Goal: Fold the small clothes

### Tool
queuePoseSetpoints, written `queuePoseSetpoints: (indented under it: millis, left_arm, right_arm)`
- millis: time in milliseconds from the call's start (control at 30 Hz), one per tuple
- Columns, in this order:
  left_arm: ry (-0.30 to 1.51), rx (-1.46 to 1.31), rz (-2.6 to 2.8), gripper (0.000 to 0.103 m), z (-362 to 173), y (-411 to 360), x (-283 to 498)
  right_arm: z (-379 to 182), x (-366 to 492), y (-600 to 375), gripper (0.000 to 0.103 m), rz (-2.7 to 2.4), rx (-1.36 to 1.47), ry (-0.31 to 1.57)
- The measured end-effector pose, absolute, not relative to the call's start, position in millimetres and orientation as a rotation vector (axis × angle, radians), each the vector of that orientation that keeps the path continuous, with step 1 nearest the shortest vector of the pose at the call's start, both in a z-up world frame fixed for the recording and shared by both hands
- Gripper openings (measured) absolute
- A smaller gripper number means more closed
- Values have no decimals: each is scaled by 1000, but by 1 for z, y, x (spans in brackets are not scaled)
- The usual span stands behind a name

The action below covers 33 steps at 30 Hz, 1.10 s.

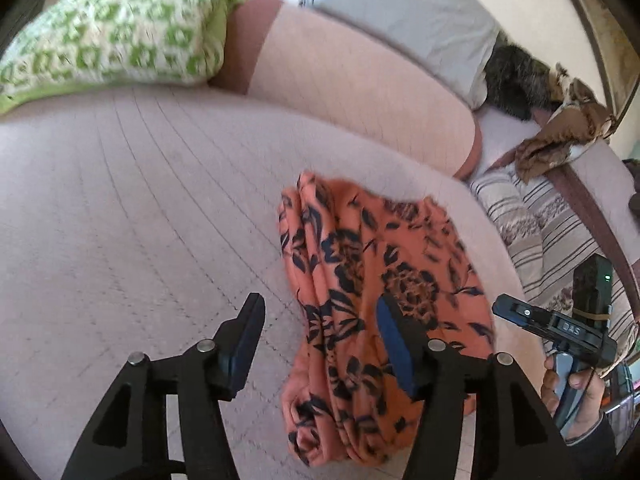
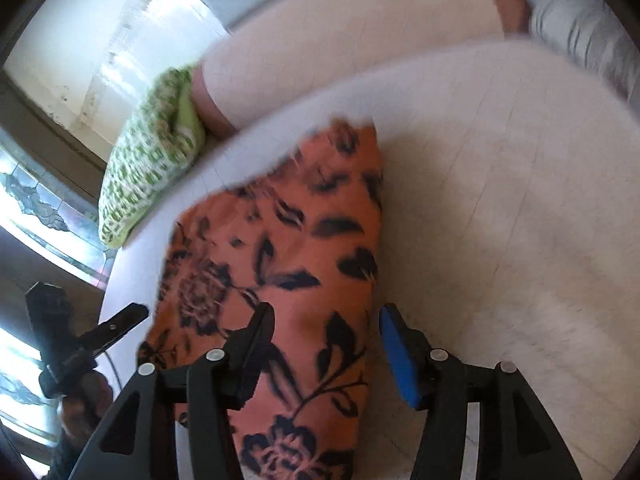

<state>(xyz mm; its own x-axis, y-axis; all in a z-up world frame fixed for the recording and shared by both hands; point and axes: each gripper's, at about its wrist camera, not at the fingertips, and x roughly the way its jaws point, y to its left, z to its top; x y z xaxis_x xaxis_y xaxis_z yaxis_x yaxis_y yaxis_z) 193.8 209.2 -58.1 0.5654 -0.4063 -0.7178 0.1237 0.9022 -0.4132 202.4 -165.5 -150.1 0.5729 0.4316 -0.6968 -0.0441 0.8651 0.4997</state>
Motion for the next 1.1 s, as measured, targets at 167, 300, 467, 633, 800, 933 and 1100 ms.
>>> queuePoseSetpoints:
  millis: [167, 300, 467, 633, 800, 933, 1100]
  left_arm:
    - [918, -268, -318, 68, -63, 185, 184]
    - [1079, -182, -252, 68, -104, 169, 193]
    - [995, -125, -195, 72, -67, 167, 174]
    - [846, -53, -112, 86, -16, 162, 128]
    - [810, 11, -40, 87, 9, 150, 95]
    - [803, 23, 11, 87, 25, 142, 69]
    - [793, 0, -3, 87, 43, 143, 42]
  right_arm:
    - [-115, 186, -122, 72, 414, 379, 846]
    - [-155, 203, -98, 74, 357, 325, 995]
    - [-115, 190, -82, 74, 299, 238, 930]
    - [-73, 134, -87, 79, 230, 219, 809]
    - [-73, 83, -77, 82, 185, 190, 823]
    - [-77, 45, -72, 82, 151, 132, 865]
    - [-75, 22, -60, 86, 135, 62, 877]
